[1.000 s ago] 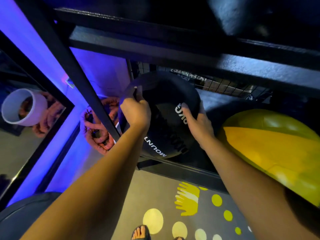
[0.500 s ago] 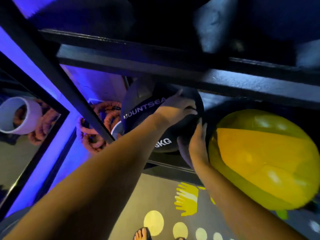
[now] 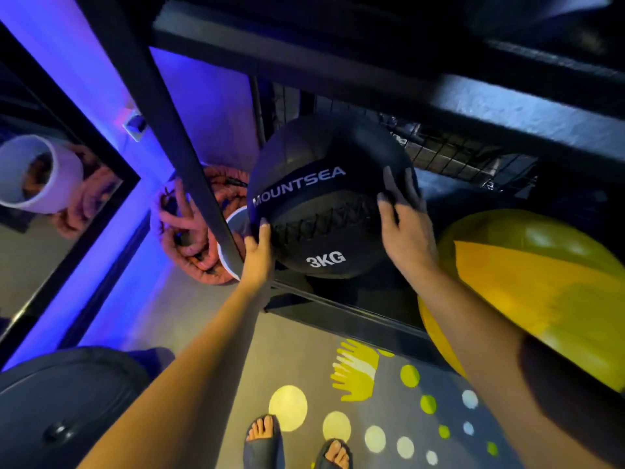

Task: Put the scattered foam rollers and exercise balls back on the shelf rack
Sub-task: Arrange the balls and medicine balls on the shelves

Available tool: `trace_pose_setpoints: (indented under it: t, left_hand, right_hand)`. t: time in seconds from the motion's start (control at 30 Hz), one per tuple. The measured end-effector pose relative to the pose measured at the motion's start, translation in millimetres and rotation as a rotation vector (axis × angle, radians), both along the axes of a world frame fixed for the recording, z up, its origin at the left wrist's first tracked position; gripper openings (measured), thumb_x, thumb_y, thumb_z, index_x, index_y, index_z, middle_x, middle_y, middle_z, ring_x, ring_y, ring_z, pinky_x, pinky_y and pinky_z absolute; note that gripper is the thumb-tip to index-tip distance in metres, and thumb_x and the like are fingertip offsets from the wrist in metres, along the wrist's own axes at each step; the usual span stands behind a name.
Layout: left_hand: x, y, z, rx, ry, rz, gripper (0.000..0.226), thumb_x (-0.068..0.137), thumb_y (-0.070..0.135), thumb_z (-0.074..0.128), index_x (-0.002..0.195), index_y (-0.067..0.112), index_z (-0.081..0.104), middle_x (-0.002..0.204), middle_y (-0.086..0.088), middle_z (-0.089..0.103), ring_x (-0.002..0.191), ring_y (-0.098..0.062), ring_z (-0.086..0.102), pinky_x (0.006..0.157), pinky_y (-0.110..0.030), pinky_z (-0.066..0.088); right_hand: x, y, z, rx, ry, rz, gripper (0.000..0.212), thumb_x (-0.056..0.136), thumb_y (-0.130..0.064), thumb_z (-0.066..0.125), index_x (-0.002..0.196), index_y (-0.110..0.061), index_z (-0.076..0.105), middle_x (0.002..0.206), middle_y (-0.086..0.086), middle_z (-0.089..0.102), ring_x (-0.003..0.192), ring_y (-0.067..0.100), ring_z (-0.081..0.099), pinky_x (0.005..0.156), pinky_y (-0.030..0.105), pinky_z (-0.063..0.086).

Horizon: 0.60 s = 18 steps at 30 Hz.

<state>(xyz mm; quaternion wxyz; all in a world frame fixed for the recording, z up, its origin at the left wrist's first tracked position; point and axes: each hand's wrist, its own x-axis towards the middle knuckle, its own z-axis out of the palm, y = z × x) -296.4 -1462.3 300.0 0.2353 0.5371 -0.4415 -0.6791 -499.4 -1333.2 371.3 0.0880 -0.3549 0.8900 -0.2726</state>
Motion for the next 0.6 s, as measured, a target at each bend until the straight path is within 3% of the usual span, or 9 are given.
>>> trace_pose_setpoints:
  t: [0.1, 0.17, 0.23, 0.3, 0.37, 0.43, 0.5, 0.6]
  left_hand:
    - [-3.7, 3.3, 5.1, 0.162, 0.135, 0.016, 0.076, 0.09, 0.072, 0.056, 0.152, 0.044, 0.022, 0.144, 0.005, 0.056, 0.12, -0.027, 0.066, 0.077, -0.036, 0.059]
    - [-12.9, -0.9, 5.2, 0.175, 0.188, 0.019, 0.098, 0.073, 0.082, 0.067, 0.153, 0.048, 0.021, 0.147, 0.007, 0.055, 0.12, -0.024, 0.066, 0.087, -0.044, 0.06]
    - [-24.4, -9.8, -3.6, 0.15, 0.202, 0.051, 0.102, 0.061, 0.086, 0.073, 0.149, 0.051, 0.033, 0.148, 0.006, 0.056, 0.122, -0.024, 0.066, 0.096, -0.055, 0.056]
    - [-38.2, -18.3, -0.1, 0.02, 0.176, 0.012, 0.08, 0.066, 0.084, 0.073, 0.137, 0.059, 0.046, 0.143, 0.008, 0.061, 0.124, -0.024, 0.064, 0.101, -0.057, 0.052]
    - [-50.5, -21.6, 27.0, -0.171, 0.117, -0.05, 0.062, 0.074, 0.078, 0.07, 0.13, 0.064, 0.047, 0.143, 0.01, 0.06, 0.13, -0.019, 0.059, 0.109, -0.052, 0.048]
    - [-66.7, -23.0, 43.0, -0.411, 0.07, -0.211, 0.071, 0.082, 0.07, 0.066, 0.145, 0.05, 0.041, 0.158, 0.003, 0.04, 0.145, -0.017, 0.042, 0.121, -0.043, 0.035]
    - [-76.9, -15.1, 50.9, -0.633, -0.121, -0.43, 0.087, 0.083, 0.07, 0.063, 0.156, 0.041, 0.027, 0.167, -0.001, 0.02, 0.154, -0.017, 0.025, 0.125, -0.036, 0.027]
    - [-74.5, -12.3, 48.2, -0.736, -0.289, -0.487, 0.091, 0.079, 0.082, 0.055, 0.154, 0.042, 0.023, 0.164, -0.002, 0.03, 0.149, -0.02, 0.037, 0.121, -0.037, 0.034]
  right_hand:
    - [2.1, 1.0, -0.1, -0.095, 0.028, 0.025, 0.043, 0.107, -0.04, 0.041, 0.149, -0.033, 0.046, 0.164, -0.002, 0.03, 0.148, 0.036, 0.034, 0.117, 0.047, 0.038]
    - [8.6, 3.4, -1.3, -0.167, -0.028, -0.093, 0.04, 0.107, -0.036, 0.045, 0.142, -0.022, 0.057, 0.153, 0.005, 0.049, 0.142, 0.036, 0.043, 0.114, 0.044, 0.042]
    - [16.7, 9.2, -7.1, -0.216, -0.045, -0.219, 0.041, 0.106, -0.038, 0.044, 0.132, -0.015, 0.065, 0.14, 0.012, 0.062, 0.131, 0.038, 0.055, 0.105, 0.045, 0.048]
    - [22.3, 19.1, -15.2, -0.296, -0.079, -0.339, 0.04, 0.106, -0.039, 0.042, 0.132, -0.019, 0.066, 0.136, 0.01, 0.065, 0.127, 0.031, 0.058, 0.103, 0.04, 0.048]
    - [27.0, 27.0, -24.8, -0.374, -0.157, -0.433, 0.039, 0.107, -0.038, 0.044, 0.139, -0.025, 0.061, 0.141, 0.006, 0.062, 0.128, 0.018, 0.054, 0.103, 0.027, 0.042]
    - [27.7, 34.5, -33.6, -0.392, -0.212, -0.474, 0.04, 0.107, -0.04, 0.044, 0.143, -0.027, 0.057, 0.143, 0.004, 0.06, 0.131, 0.017, 0.053, 0.101, 0.02, 0.04]
    - [21.8, 41.1, -34.5, -0.41, -0.248, -0.522, 0.041, 0.106, -0.041, 0.044, 0.143, -0.028, 0.058, 0.141, 0.003, 0.062, 0.132, 0.02, 0.054, 0.103, 0.024, 0.041]
    - [15.9, 50.9, -31.8, -0.379, -0.279, -0.533, 0.04, 0.107, -0.038, 0.045, 0.143, -0.029, 0.057, 0.142, 0.002, 0.061, 0.132, 0.019, 0.054, 0.103, 0.024, 0.041]
